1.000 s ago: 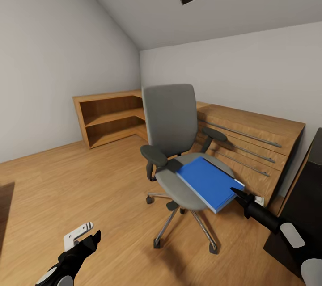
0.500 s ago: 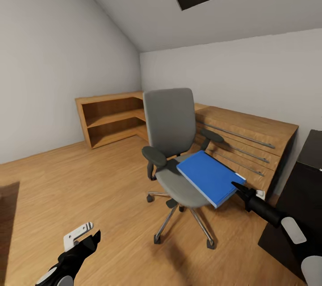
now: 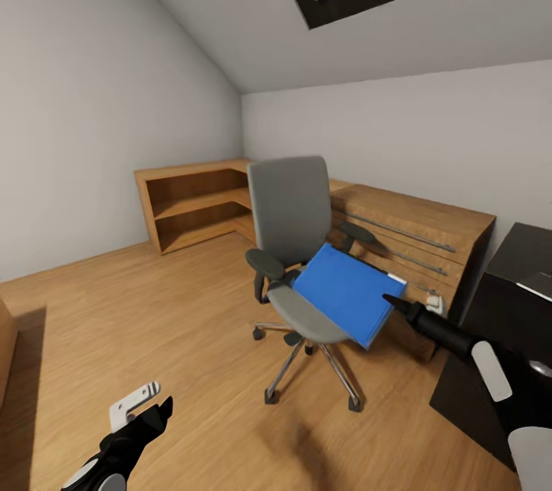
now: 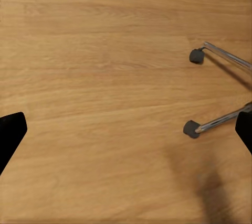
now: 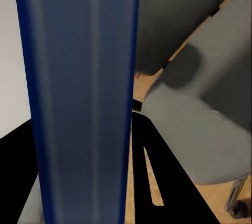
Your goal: In the bedroom, organize the workspace by keeping the computer under the desk, ensuring the monitor is on the desk, placing the keyboard on the desk next to the monitor, placing the mouse on the desk next to the keyboard, moving the folder from the swivel chair onto the desk next to the mouse, stacking the notebook on top of the folder with the pen on top of the notebook, and positioning the swivel chair next to the desk.
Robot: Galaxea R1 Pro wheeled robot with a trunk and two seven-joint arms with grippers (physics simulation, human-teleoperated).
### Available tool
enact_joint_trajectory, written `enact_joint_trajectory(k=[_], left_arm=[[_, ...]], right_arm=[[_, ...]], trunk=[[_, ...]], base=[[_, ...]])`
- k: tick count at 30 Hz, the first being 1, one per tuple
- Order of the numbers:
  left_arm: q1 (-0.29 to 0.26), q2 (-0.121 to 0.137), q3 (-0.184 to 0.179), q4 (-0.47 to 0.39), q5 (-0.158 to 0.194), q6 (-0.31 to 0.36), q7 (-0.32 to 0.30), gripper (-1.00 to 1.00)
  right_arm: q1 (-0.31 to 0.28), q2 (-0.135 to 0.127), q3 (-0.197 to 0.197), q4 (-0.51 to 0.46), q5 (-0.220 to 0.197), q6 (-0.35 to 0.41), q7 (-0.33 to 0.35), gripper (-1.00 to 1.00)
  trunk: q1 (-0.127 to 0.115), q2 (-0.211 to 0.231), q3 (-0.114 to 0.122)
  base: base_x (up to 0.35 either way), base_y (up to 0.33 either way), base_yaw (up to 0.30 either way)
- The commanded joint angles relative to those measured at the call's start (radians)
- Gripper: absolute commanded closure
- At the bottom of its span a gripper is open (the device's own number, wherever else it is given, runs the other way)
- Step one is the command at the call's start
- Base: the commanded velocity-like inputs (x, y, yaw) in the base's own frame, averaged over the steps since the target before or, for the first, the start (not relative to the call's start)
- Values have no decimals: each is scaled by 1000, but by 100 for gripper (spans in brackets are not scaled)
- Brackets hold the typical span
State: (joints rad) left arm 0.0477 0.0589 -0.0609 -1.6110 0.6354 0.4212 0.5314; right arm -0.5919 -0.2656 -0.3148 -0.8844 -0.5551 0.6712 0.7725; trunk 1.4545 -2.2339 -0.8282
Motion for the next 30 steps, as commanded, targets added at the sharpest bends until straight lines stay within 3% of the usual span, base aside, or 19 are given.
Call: enact_joint_trajectory(k=[1,5,7,10,12,14,18,30], left_arm=[[0,1,-2,-1,9,1,9,-100],[0,0,-2,-1,9,2,9,-100],[0,0,-2,-1,8,1,9,-100],[0,0,-2,-1,8,1,9,-100],[0,0,-2,-1,7,1,9,-100],[0,0,-2,-1,7,1,9,-100],[0,-1,-2,-1,7,1,9,-100],[0,0,-15,-1,7,2,9,-100]], right_arm=[[9,10,-1,-62,21,2,0,100],[52,26,-2,-183,36,0,-36,100],[82,38,-2,-272,39,-1,-95,100],[139,73,-5,-415,41,-1,-216,100],[208,112,-7,-573,40,-8,-363,100],[244,131,-9,-630,39,-16,-432,100],[276,148,-31,-675,38,-27,-491,100],[287,154,-73,-681,18,-22,-506,100]], trunk=[[-4,7,2],[-19,35,15],[-27,49,21],[-39,70,31],[-46,84,37],[-54,98,43],[-69,126,56],[-115,210,93]], base=[[-8,0,0],[-4,0,0],[-1,0,0],[0,0,0],[0,0,0],[0,0,0],[0,0,0],[0,0,0]])
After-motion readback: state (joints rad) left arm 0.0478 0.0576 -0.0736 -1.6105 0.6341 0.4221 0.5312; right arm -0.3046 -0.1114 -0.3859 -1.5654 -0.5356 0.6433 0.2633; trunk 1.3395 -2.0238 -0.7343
